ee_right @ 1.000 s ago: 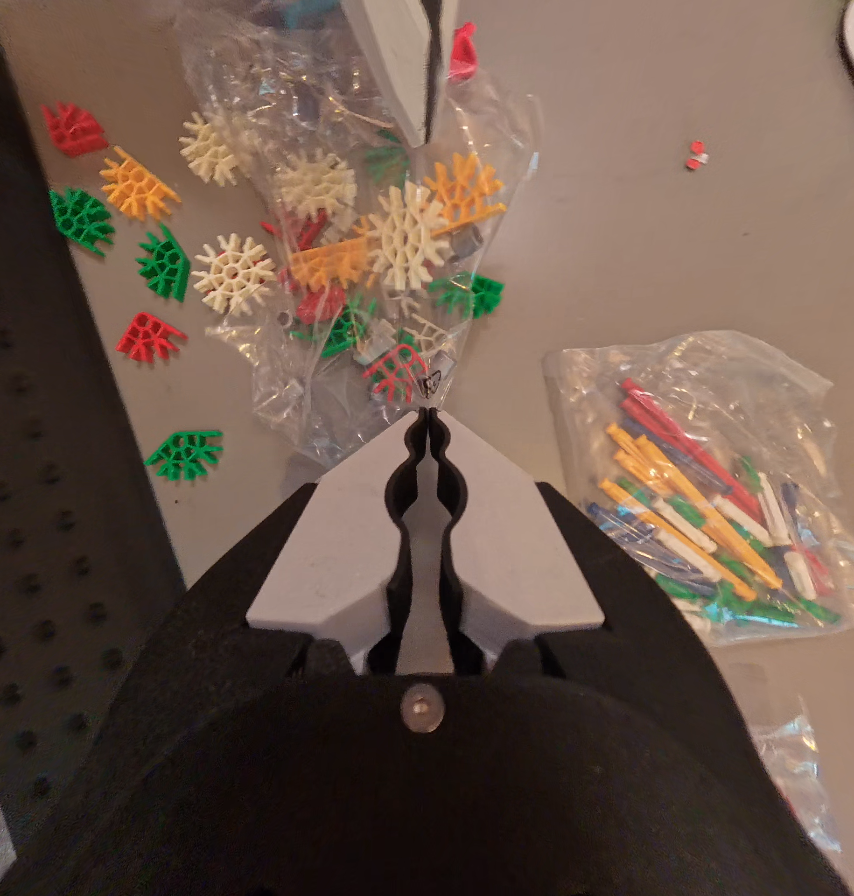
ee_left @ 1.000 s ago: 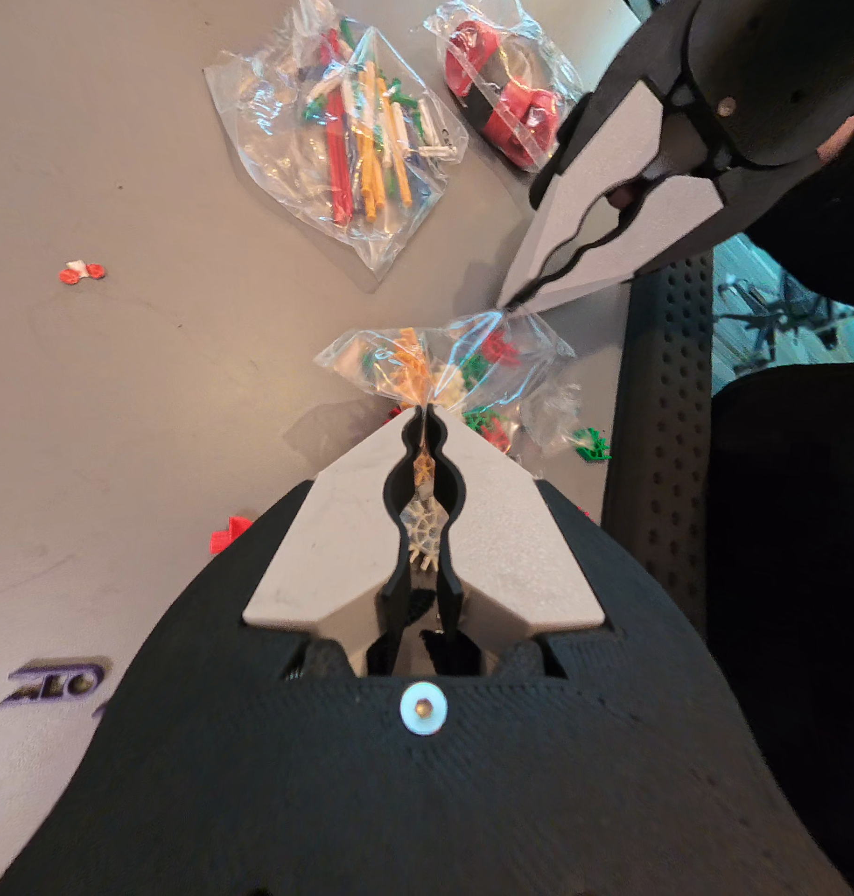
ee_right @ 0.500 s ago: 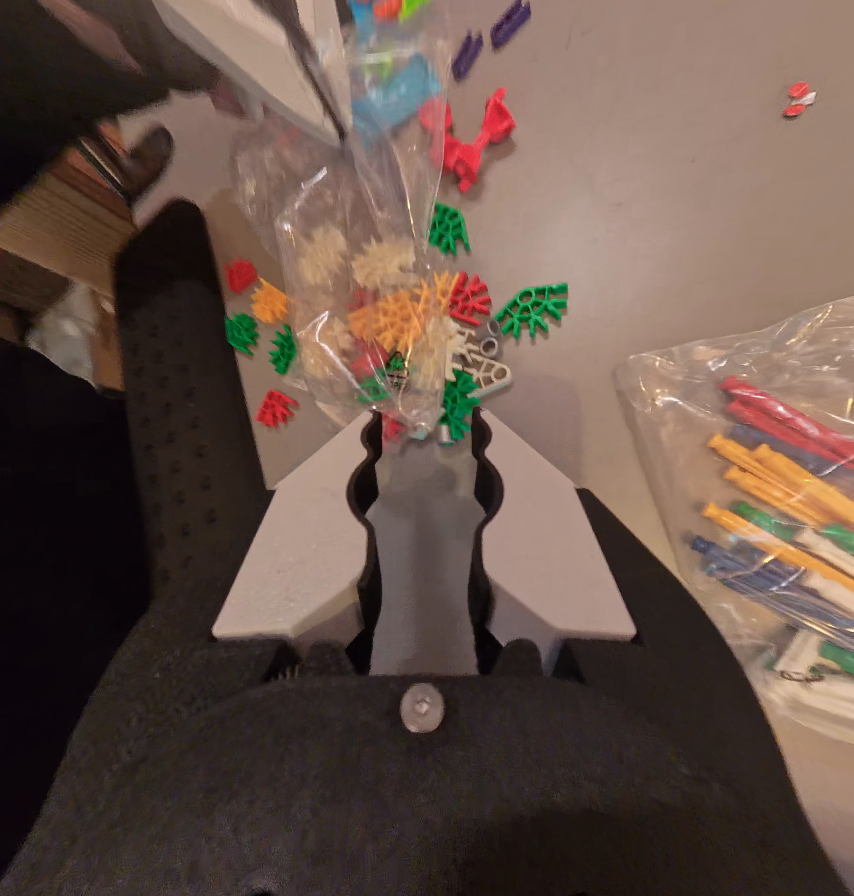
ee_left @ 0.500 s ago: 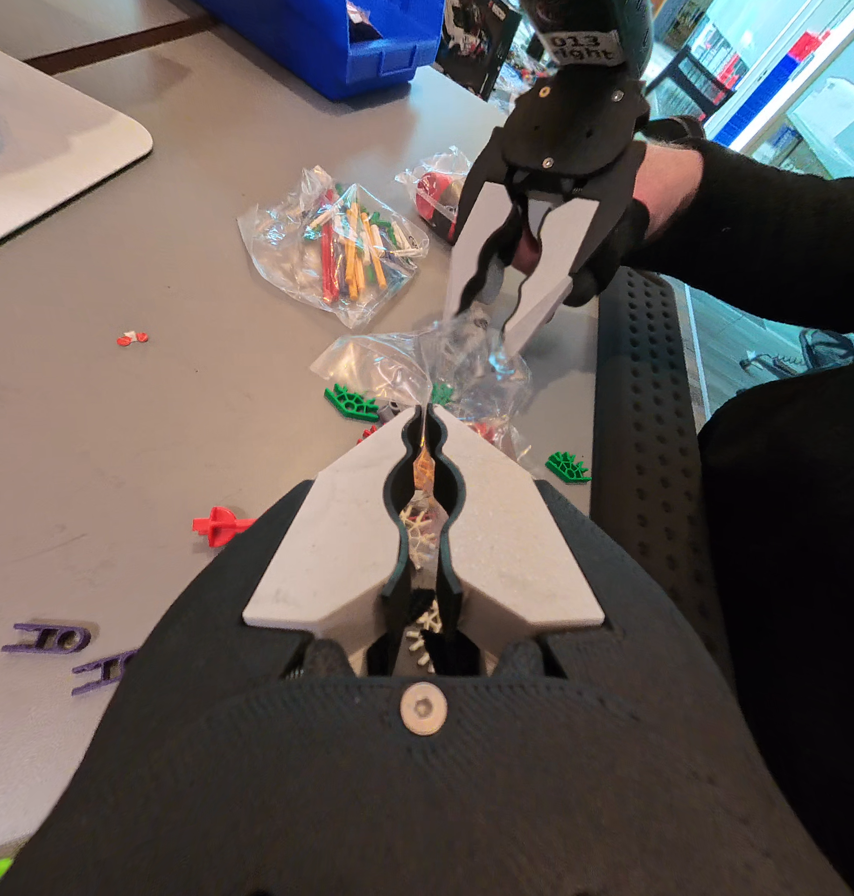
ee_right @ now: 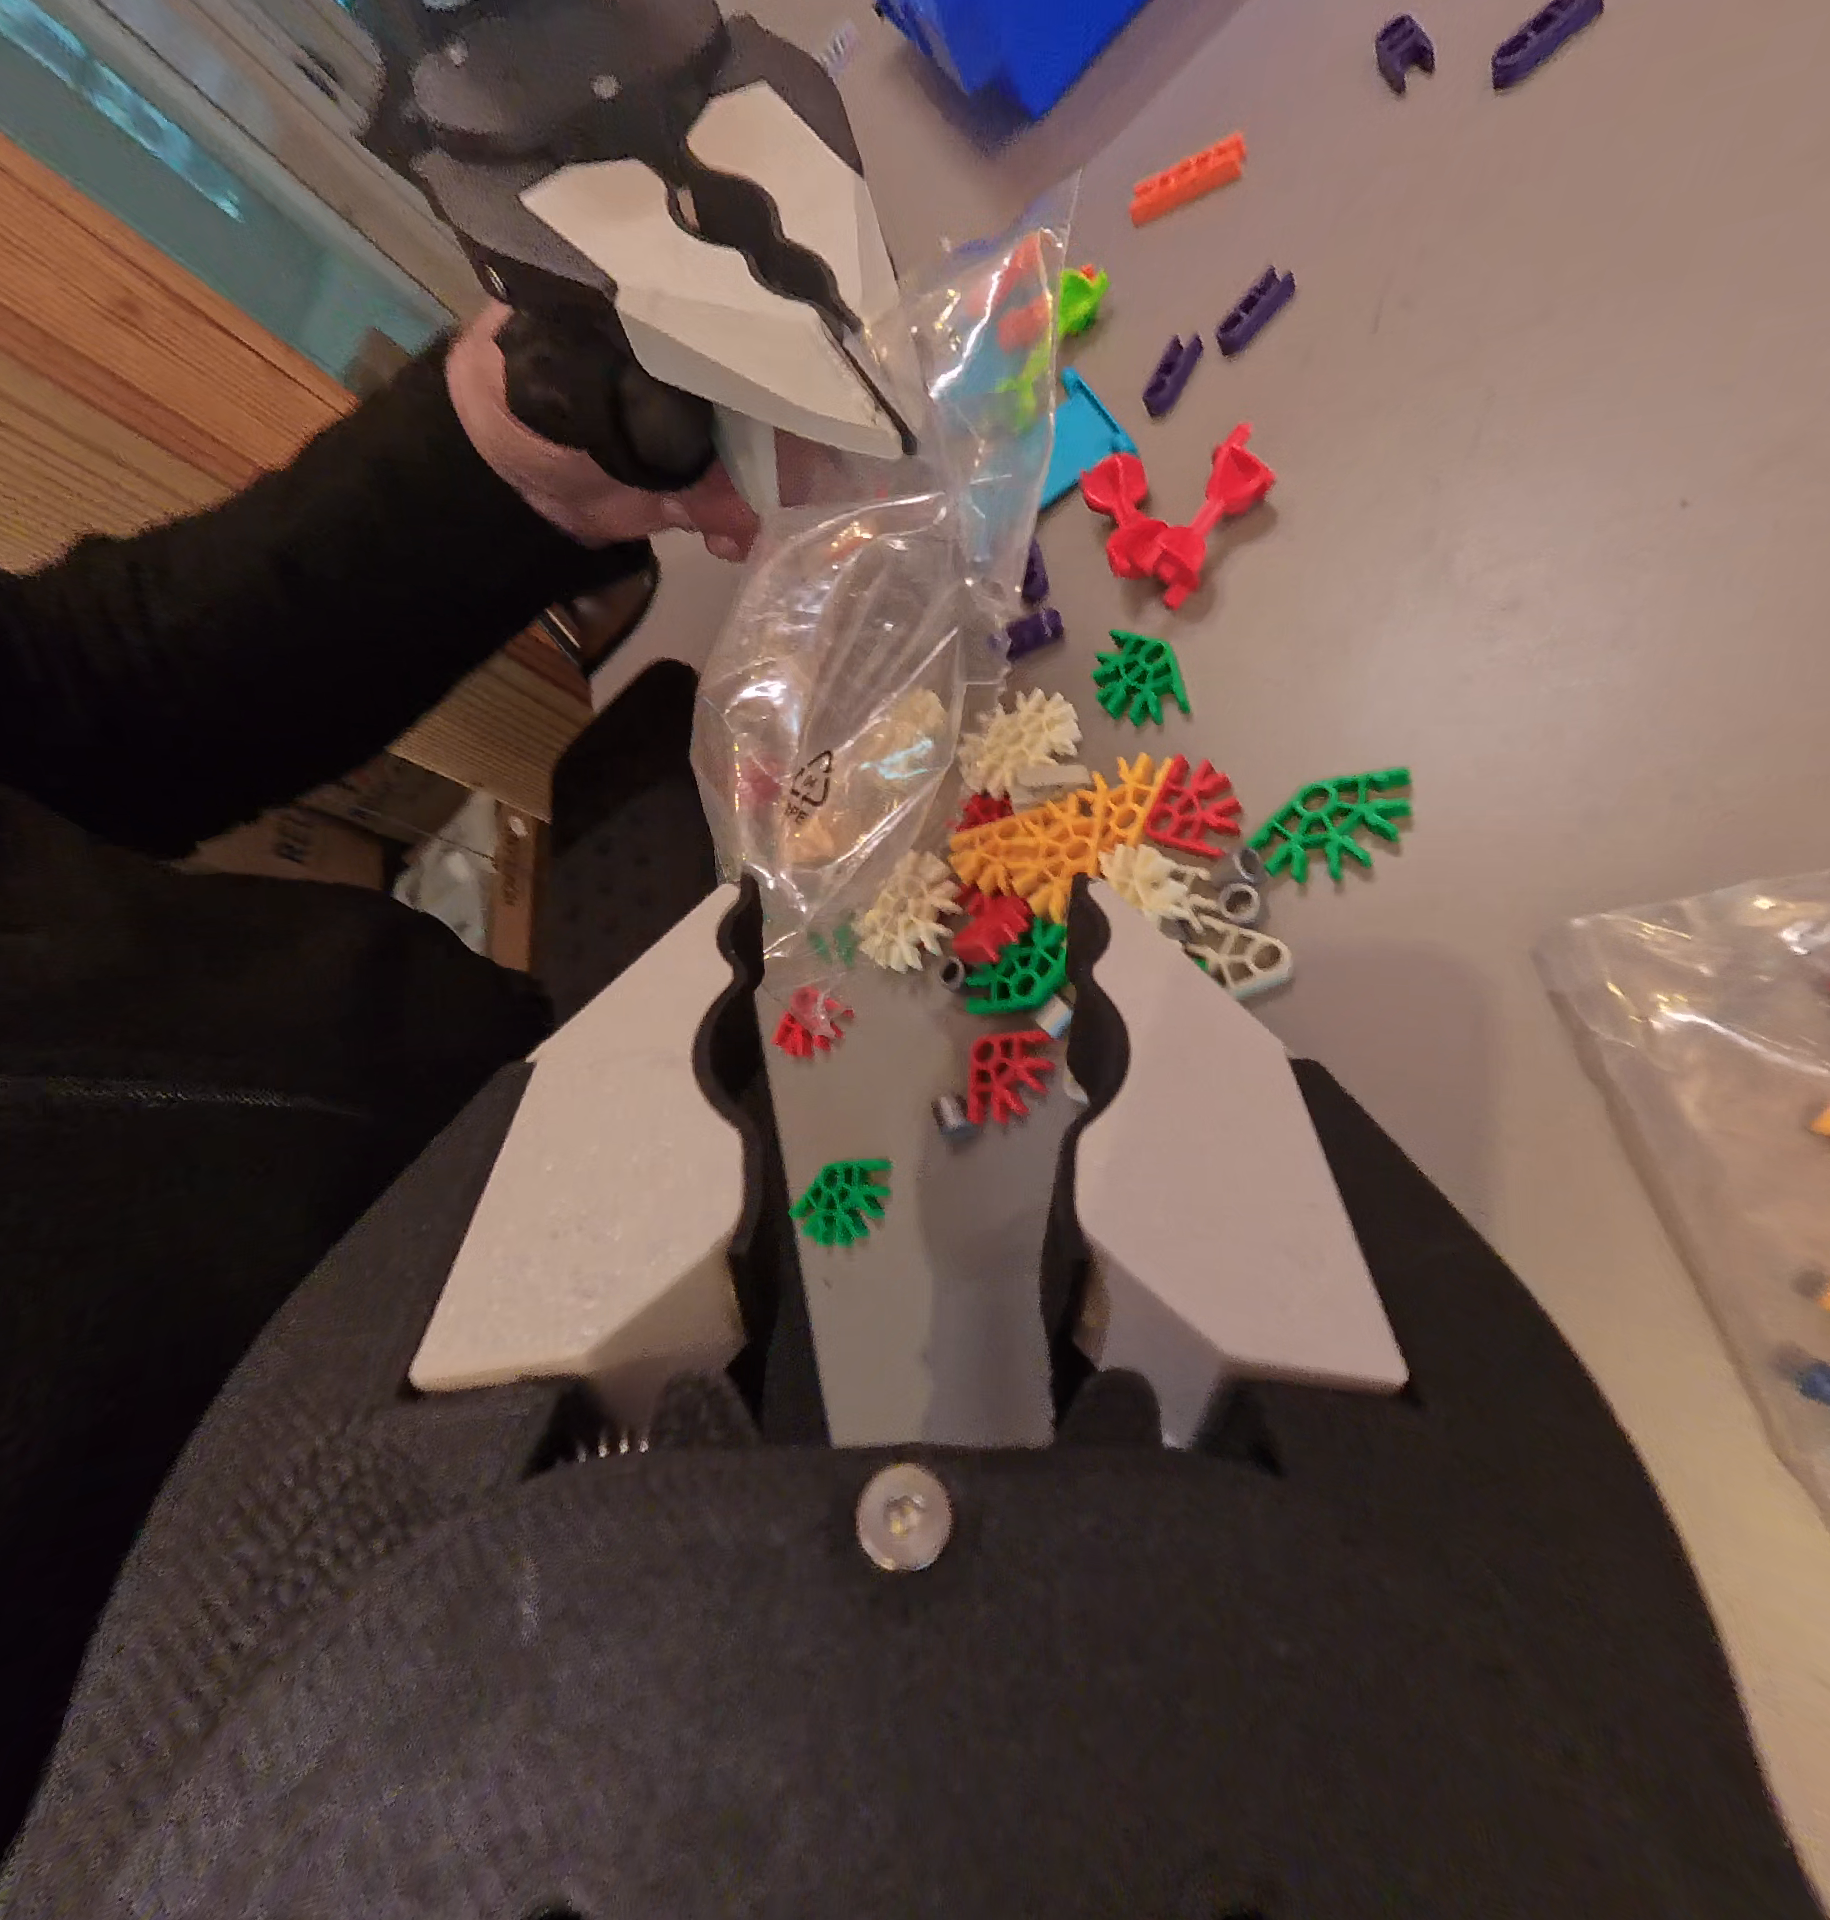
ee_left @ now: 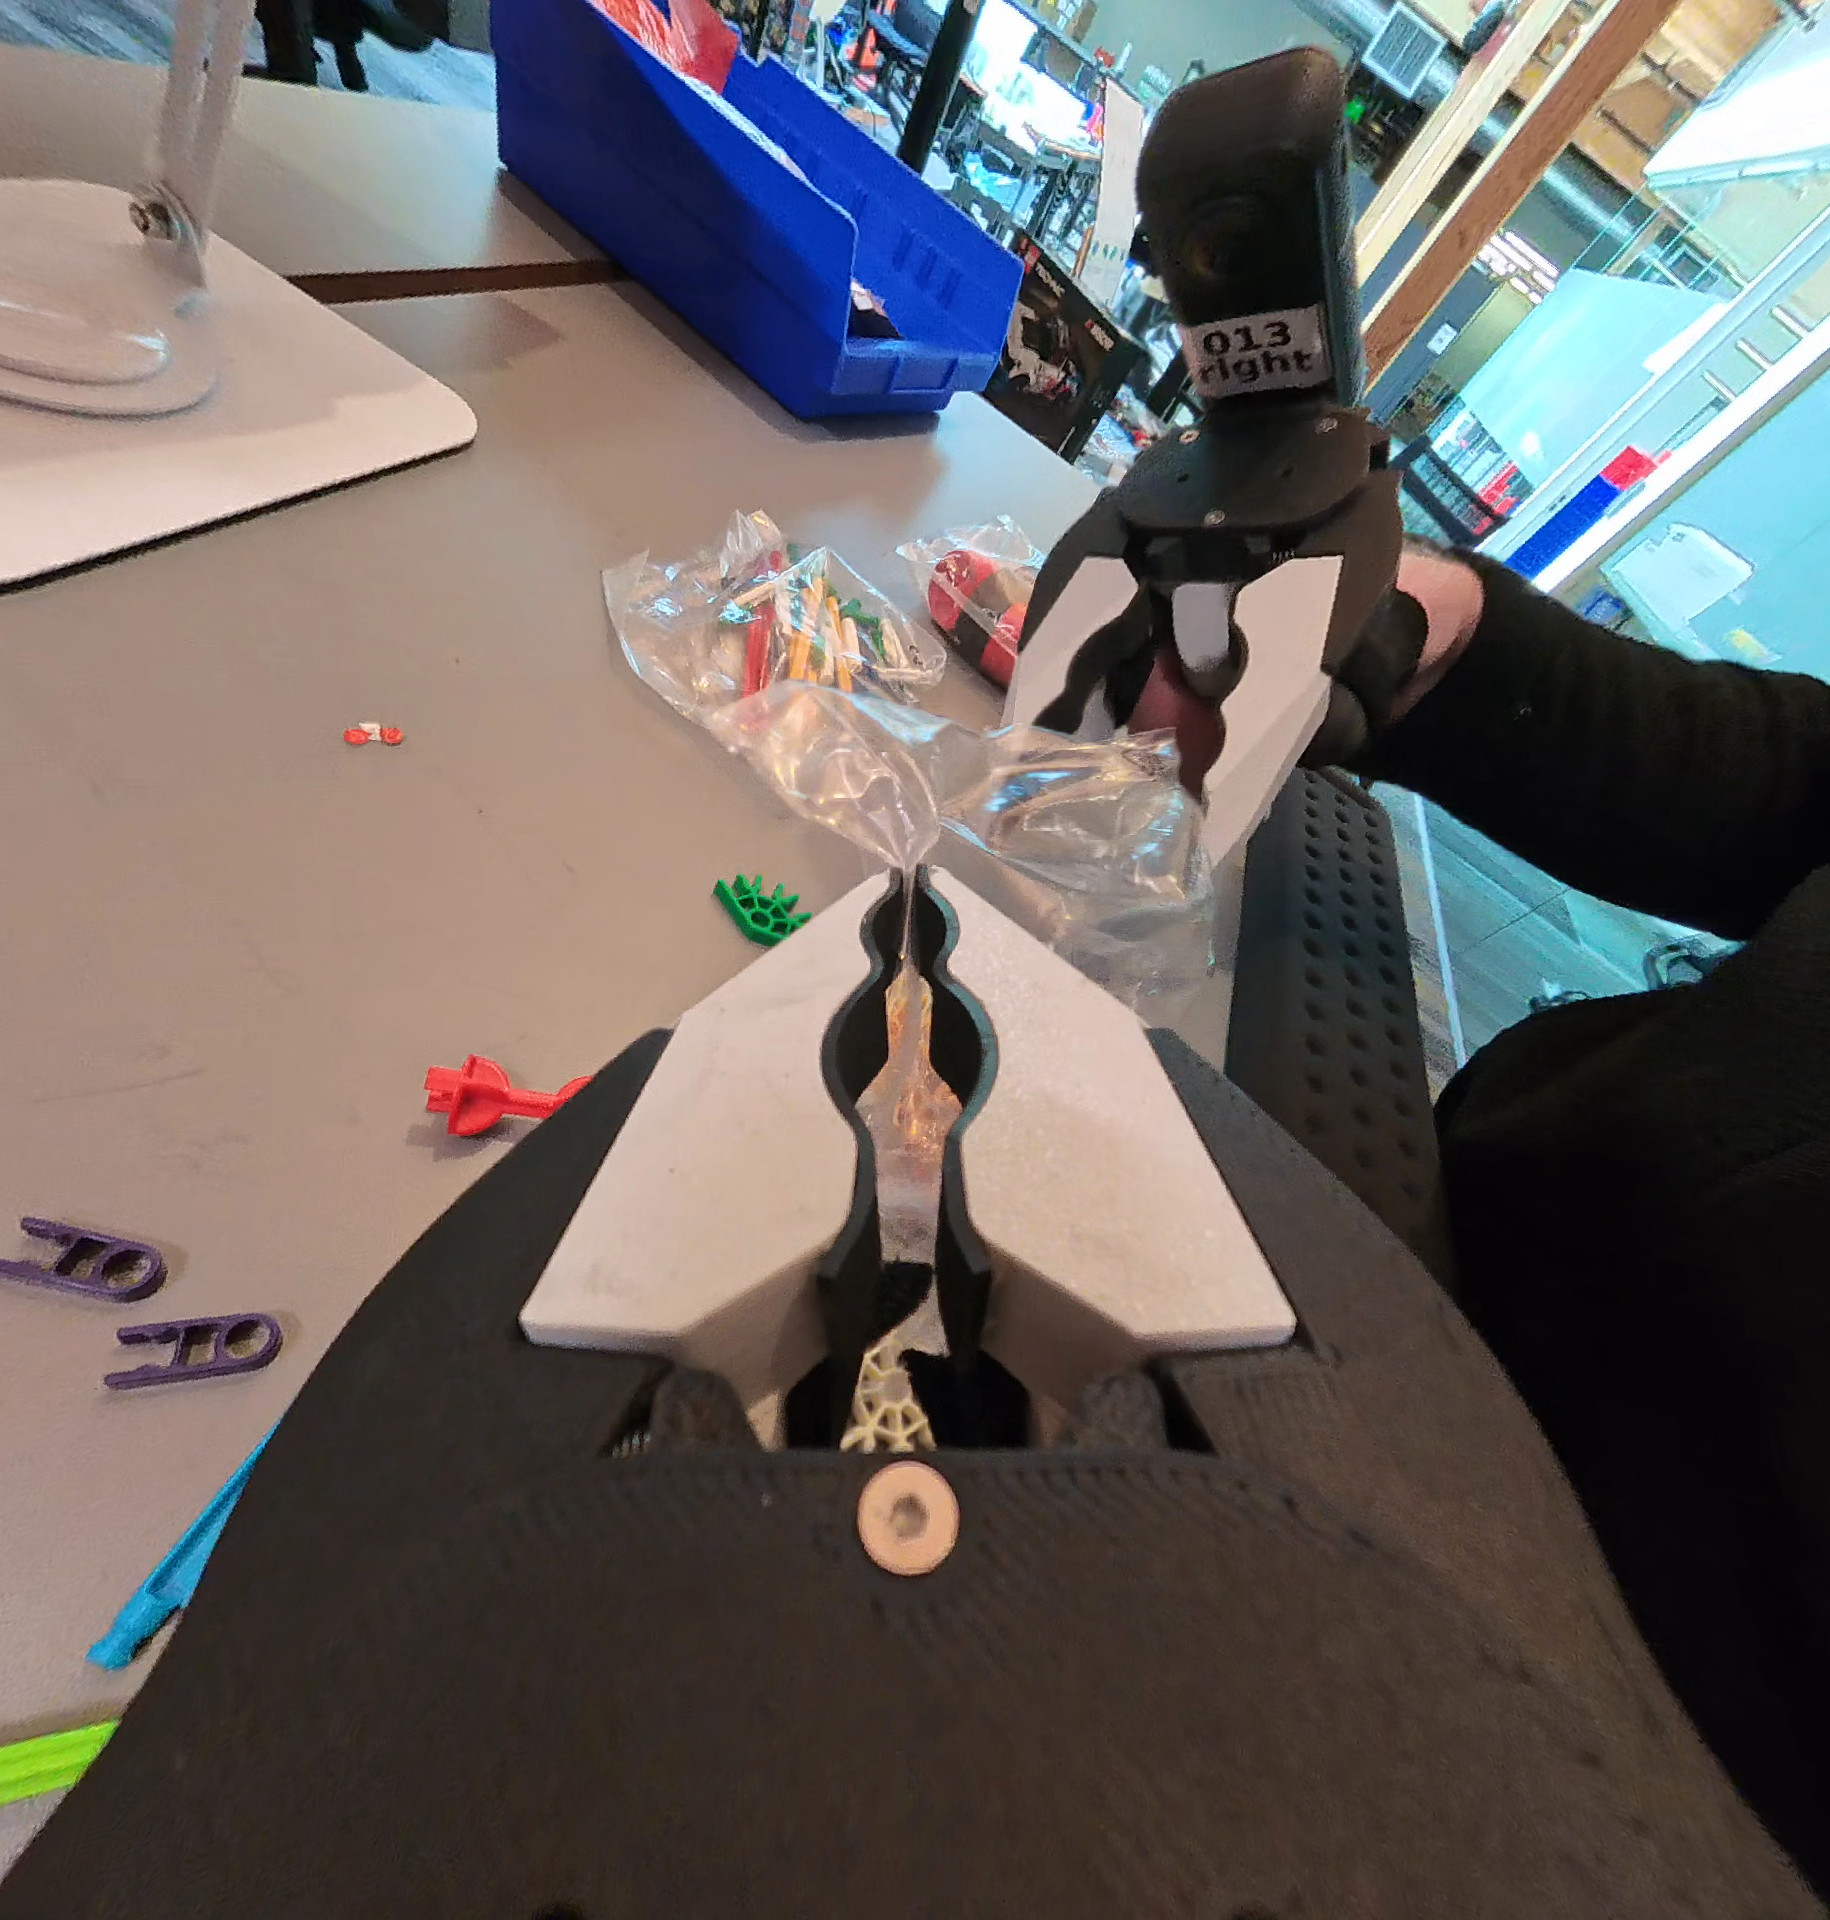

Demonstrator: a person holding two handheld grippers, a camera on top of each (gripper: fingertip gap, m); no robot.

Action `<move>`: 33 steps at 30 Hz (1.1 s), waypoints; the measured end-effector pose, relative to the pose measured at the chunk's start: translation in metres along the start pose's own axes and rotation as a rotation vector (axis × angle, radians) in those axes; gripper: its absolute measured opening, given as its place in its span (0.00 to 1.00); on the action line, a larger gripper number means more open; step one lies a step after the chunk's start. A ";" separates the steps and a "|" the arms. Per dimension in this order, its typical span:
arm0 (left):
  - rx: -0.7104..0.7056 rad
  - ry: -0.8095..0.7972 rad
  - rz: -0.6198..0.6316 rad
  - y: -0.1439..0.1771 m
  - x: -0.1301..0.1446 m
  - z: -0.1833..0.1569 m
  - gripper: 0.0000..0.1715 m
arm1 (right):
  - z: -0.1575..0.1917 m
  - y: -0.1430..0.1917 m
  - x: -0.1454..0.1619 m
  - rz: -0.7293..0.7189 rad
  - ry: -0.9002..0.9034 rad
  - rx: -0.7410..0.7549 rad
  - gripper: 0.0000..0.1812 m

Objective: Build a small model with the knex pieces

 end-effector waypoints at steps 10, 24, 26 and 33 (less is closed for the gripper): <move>-0.023 -0.045 -0.053 0.017 -0.025 -0.006 0.00 | 0.035 0.009 -0.021 -0.184 -0.109 -0.201 0.38; 0.013 -0.023 -0.250 0.027 -0.066 -0.011 0.09 | 0.058 0.065 -0.031 -0.366 -0.008 -0.063 0.00; -0.005 -0.008 -0.279 0.038 -0.069 -0.005 0.12 | 0.051 0.095 -0.034 -0.421 0.002 0.011 0.00; -0.104 -0.021 -0.120 0.051 -0.037 0.001 0.18 | -0.002 0.264 -0.065 -0.649 0.131 0.670 0.00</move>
Point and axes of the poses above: each gripper's, where its closed fingertips meet, y back along the fingers, x out of its underside, z = x × y across the jaws, the point moved 6 cm from there along y, back along the fingers, and after that the axes turned 14 degrees about -y, right-handed, at the moved point
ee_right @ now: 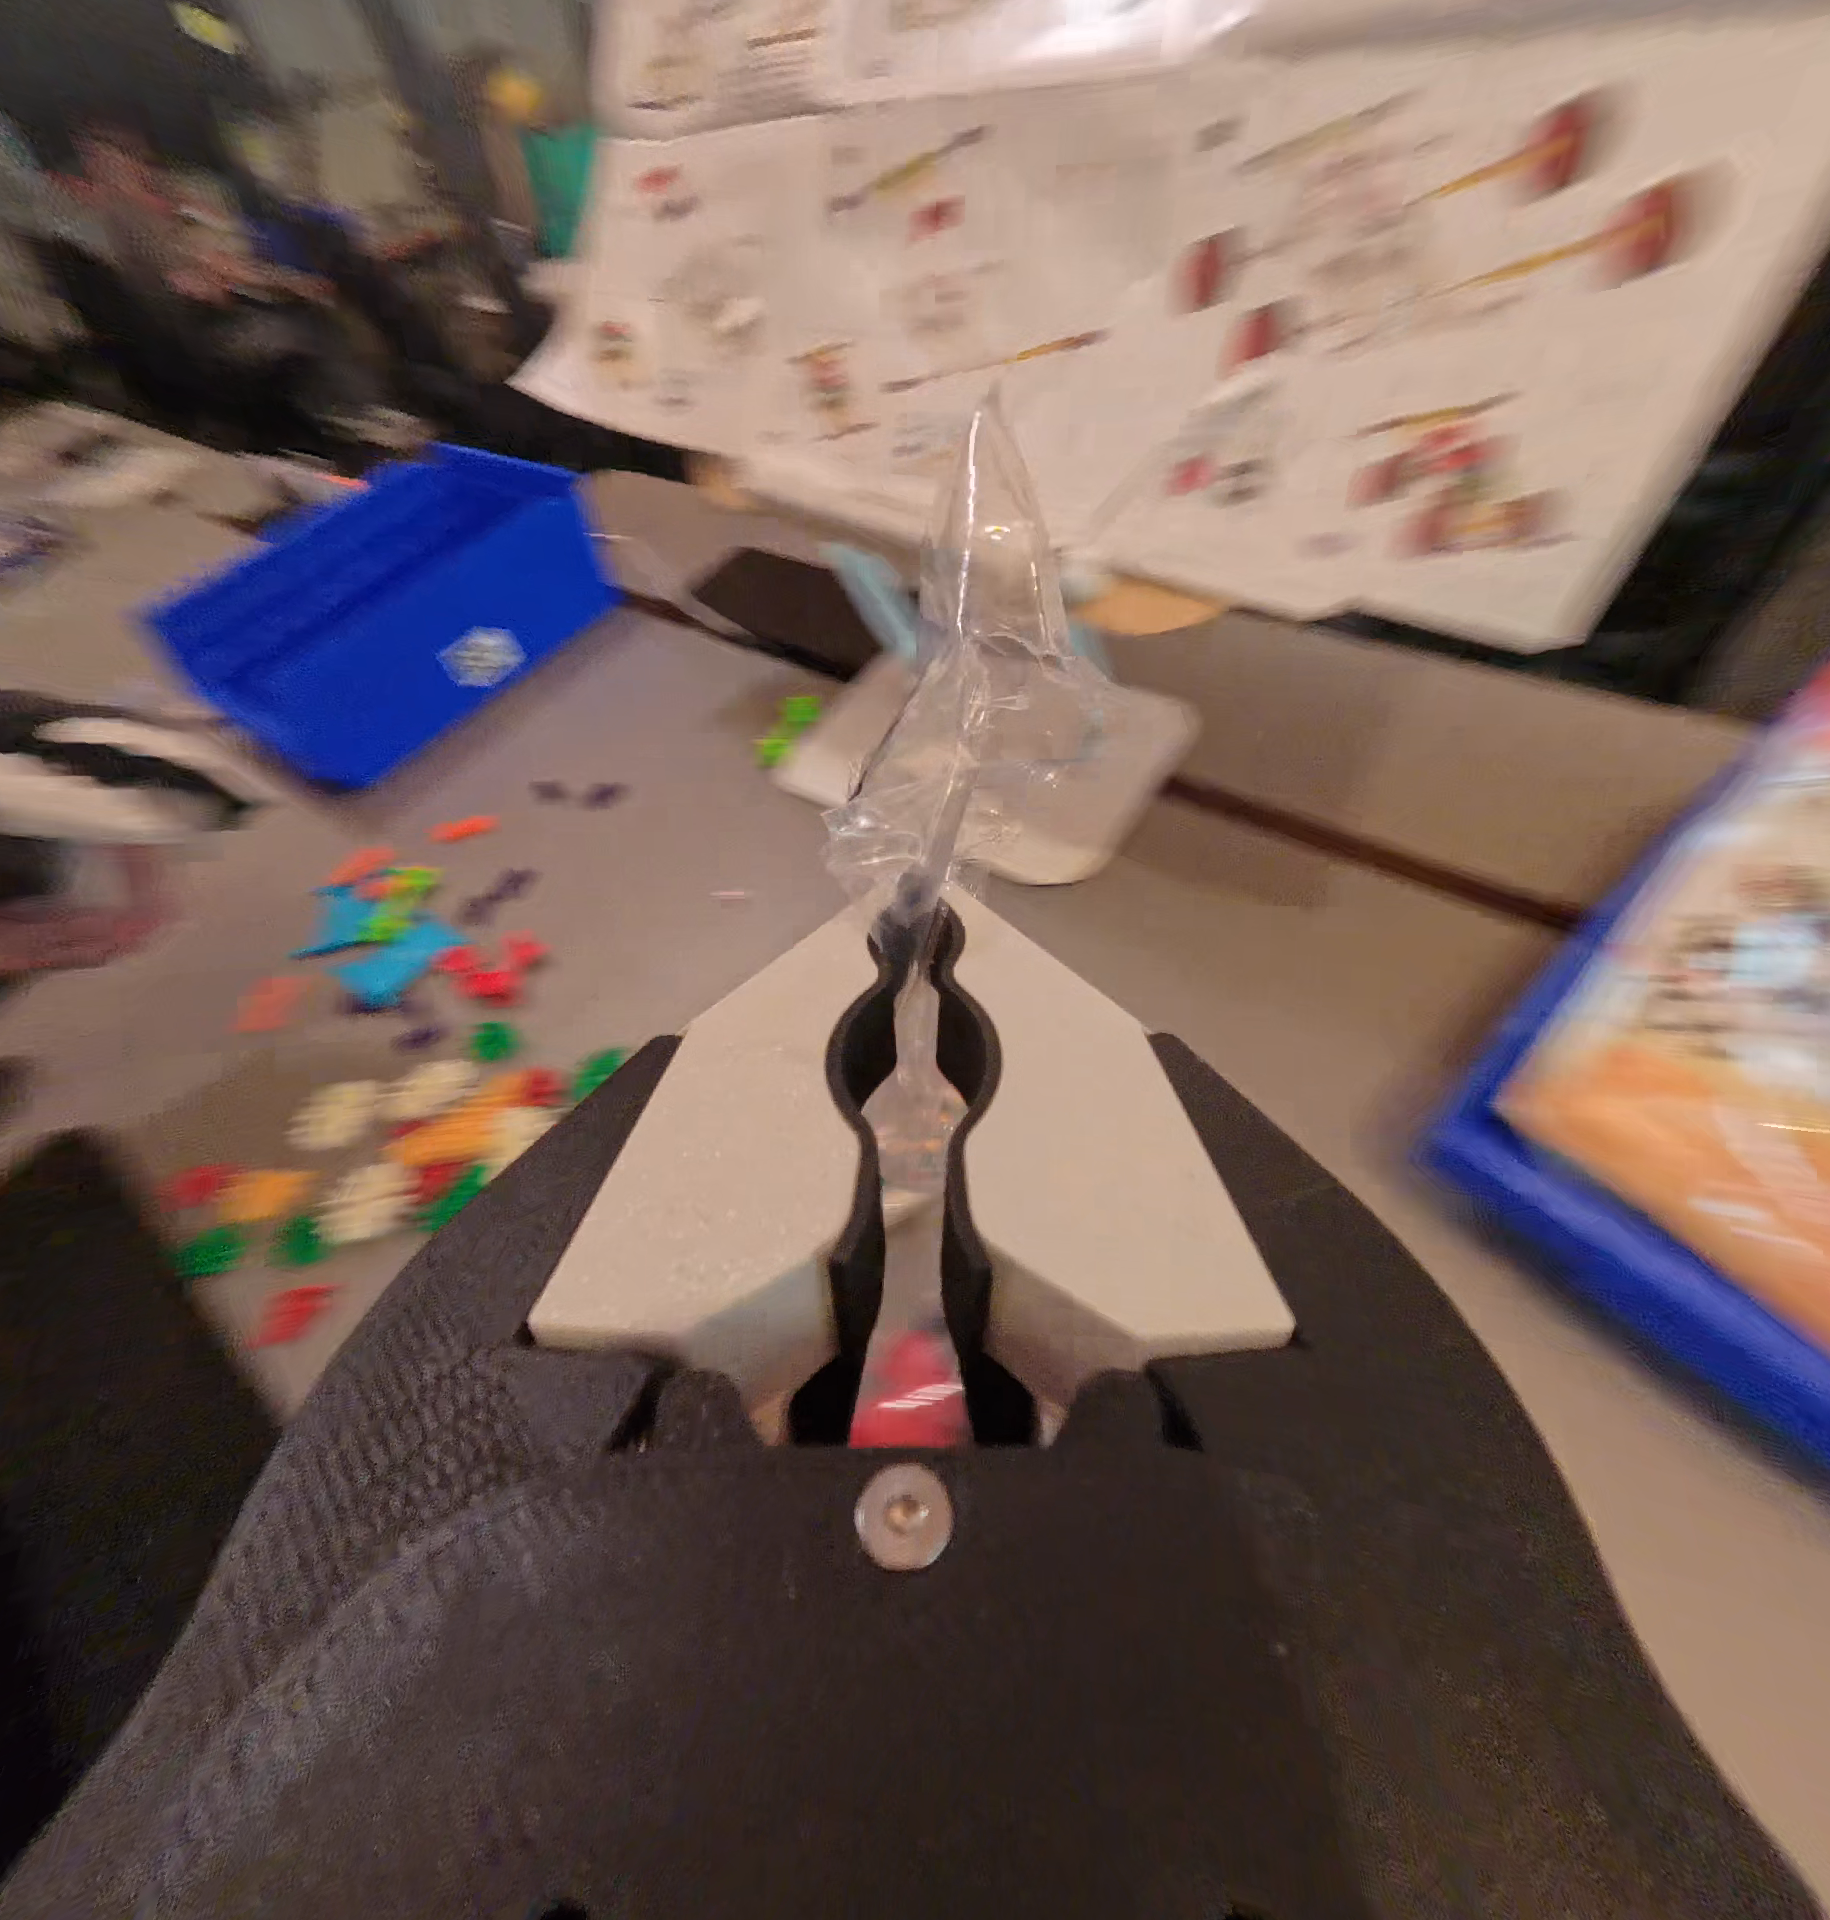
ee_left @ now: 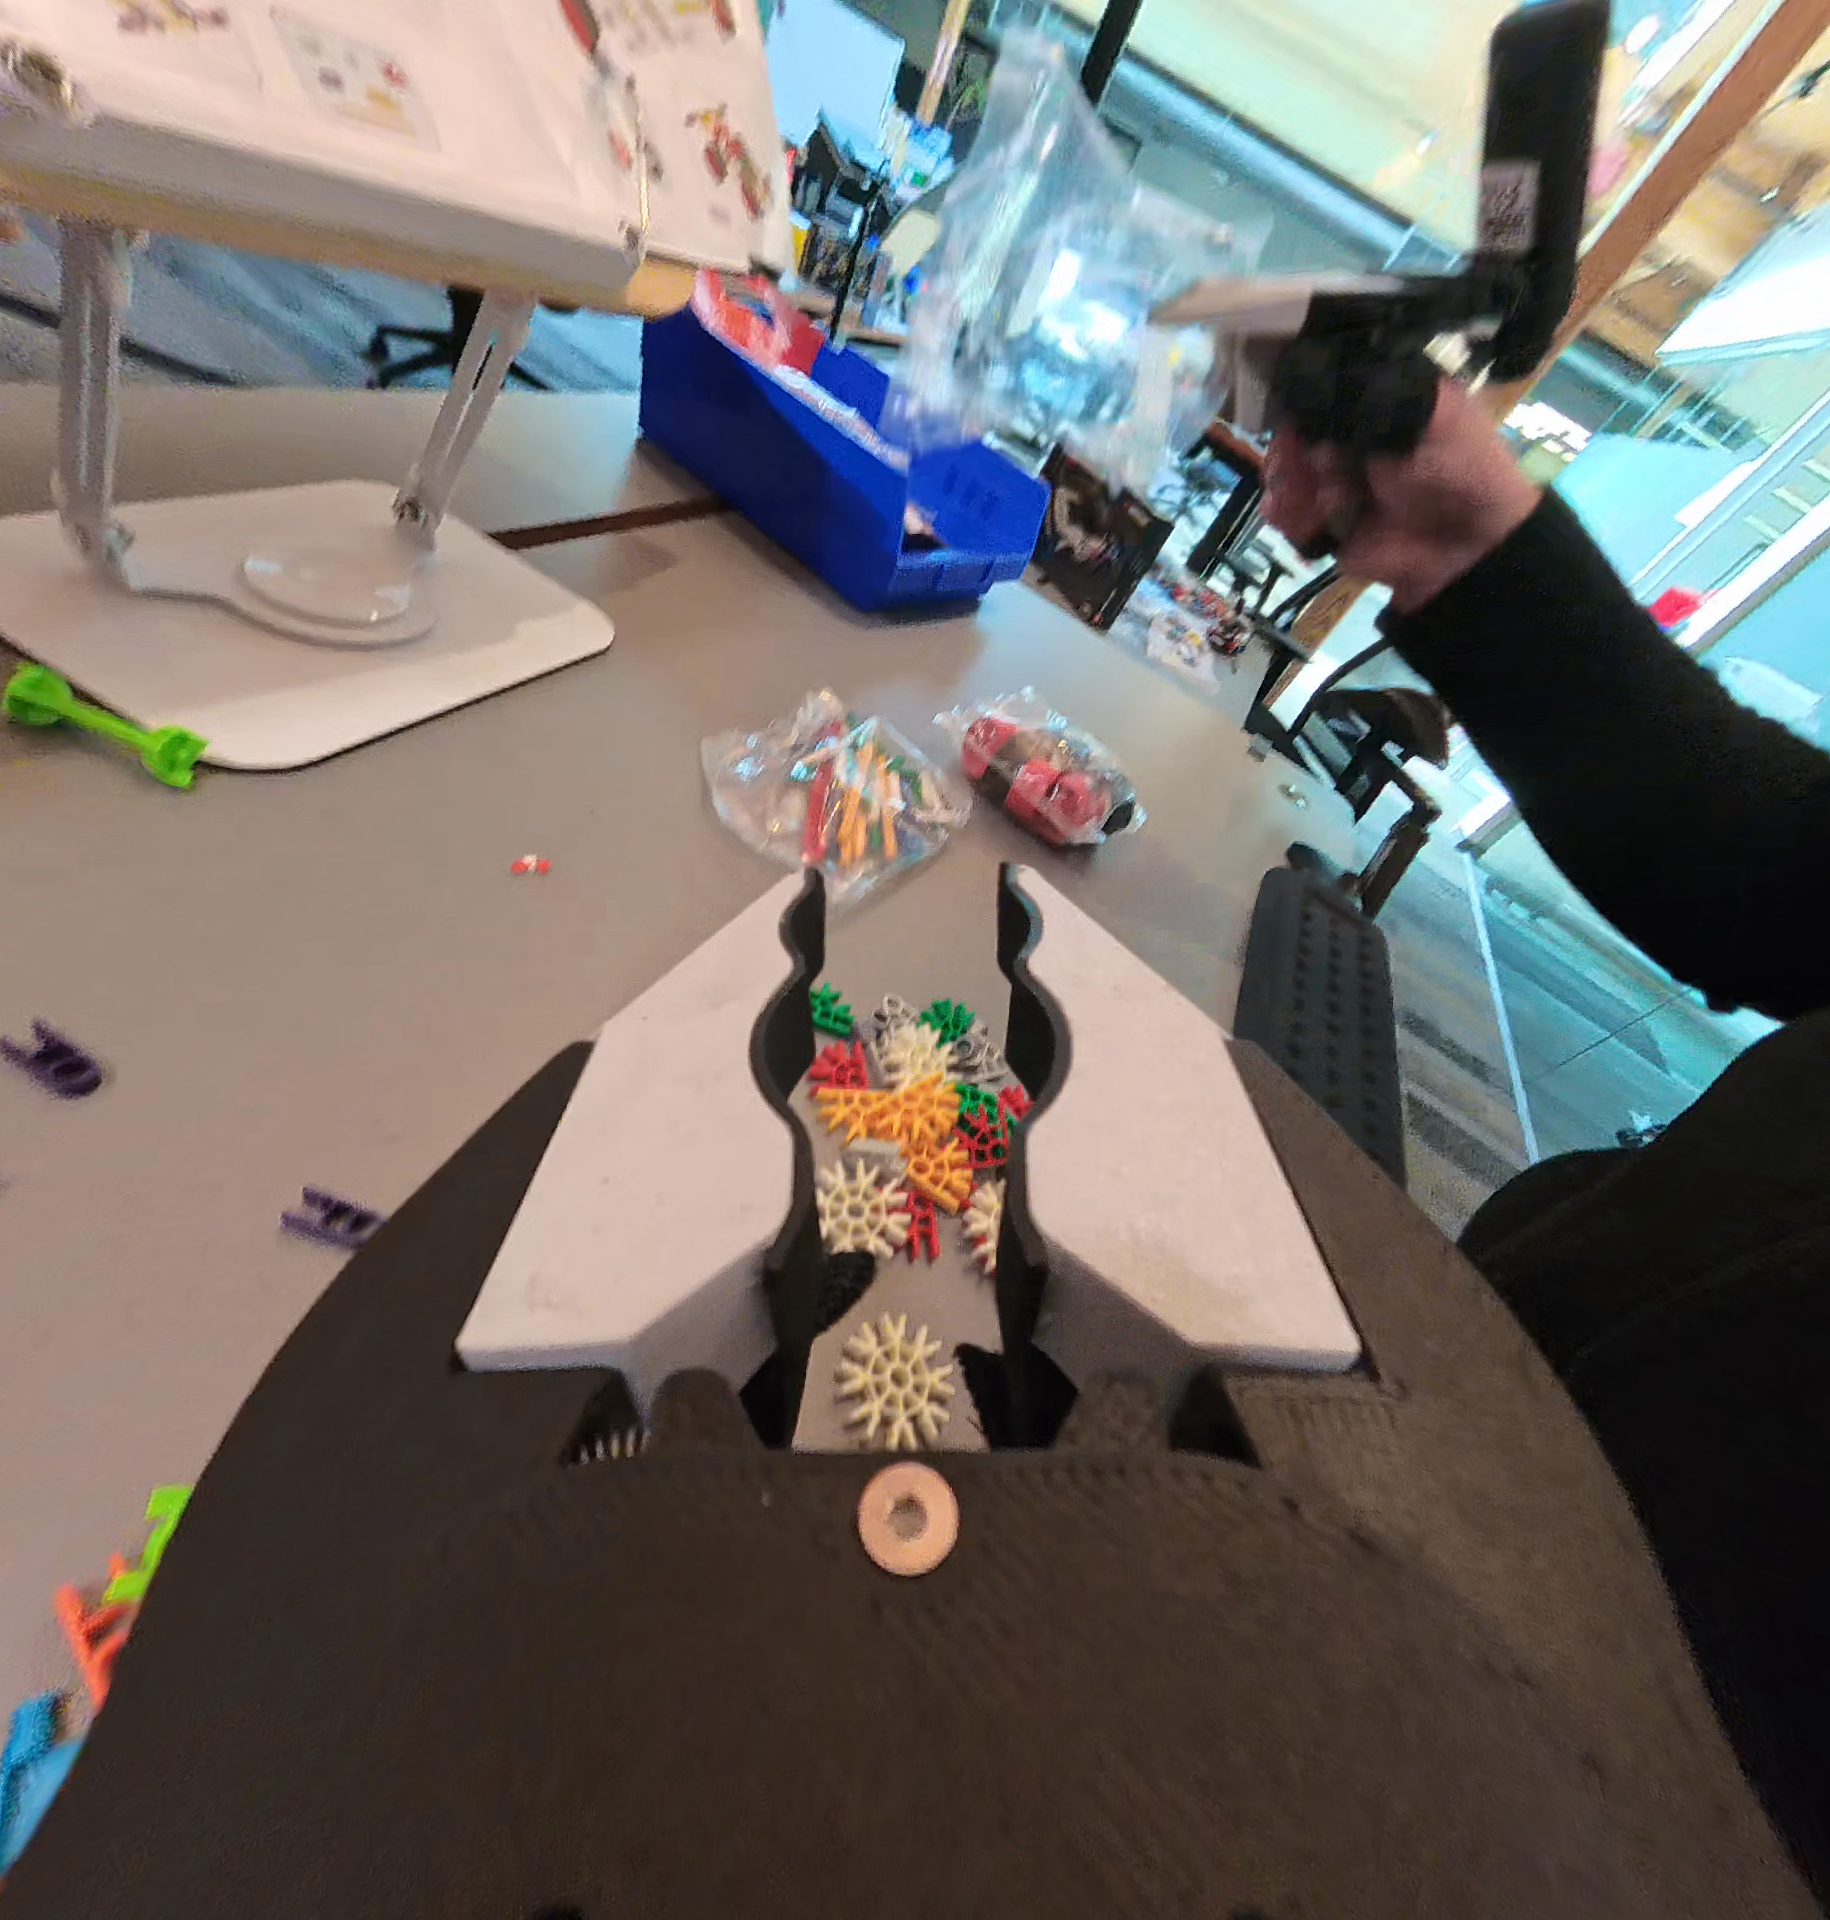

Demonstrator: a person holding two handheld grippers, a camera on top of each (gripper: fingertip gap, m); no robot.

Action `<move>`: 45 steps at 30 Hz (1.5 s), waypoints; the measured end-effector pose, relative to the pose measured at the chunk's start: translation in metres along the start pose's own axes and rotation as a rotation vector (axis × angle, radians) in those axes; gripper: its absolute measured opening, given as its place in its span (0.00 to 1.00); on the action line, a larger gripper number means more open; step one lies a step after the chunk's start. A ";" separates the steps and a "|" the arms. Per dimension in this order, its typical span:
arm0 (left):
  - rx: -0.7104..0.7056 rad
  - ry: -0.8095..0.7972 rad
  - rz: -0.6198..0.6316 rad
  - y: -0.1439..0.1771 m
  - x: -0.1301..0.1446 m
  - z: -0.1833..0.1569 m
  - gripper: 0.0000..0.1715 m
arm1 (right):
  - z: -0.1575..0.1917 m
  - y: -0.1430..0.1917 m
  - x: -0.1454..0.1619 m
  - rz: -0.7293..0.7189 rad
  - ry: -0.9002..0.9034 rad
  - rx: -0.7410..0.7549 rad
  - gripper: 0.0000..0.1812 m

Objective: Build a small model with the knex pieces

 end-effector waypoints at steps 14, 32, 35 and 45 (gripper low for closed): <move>-0.133 0.034 0.059 0.020 0.016 0.004 0.21 | -0.244 -0.066 -0.010 0.378 0.262 0.667 0.35; -0.109 -0.076 0.192 -0.038 0.000 -0.010 0.26 | -0.075 -0.047 0.005 0.375 0.180 0.010 0.41; -0.118 -0.116 0.236 -0.045 0.001 -0.014 0.27 | -0.034 -0.064 0.050 0.471 0.178 -0.085 0.44; -0.218 -0.108 0.384 0.009 0.032 -0.022 0.28 | 0.054 -0.057 0.143 0.588 0.241 -0.263 0.39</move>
Point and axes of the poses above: each gripper's, where its closed fingertips meet, y back along the fingers, x out of its underside, z = x × y across the jaws, the point moved 6 cm from there along y, back along the fingers, and after that the axes turned 14 degrees about -y, right-handed, at the moved point
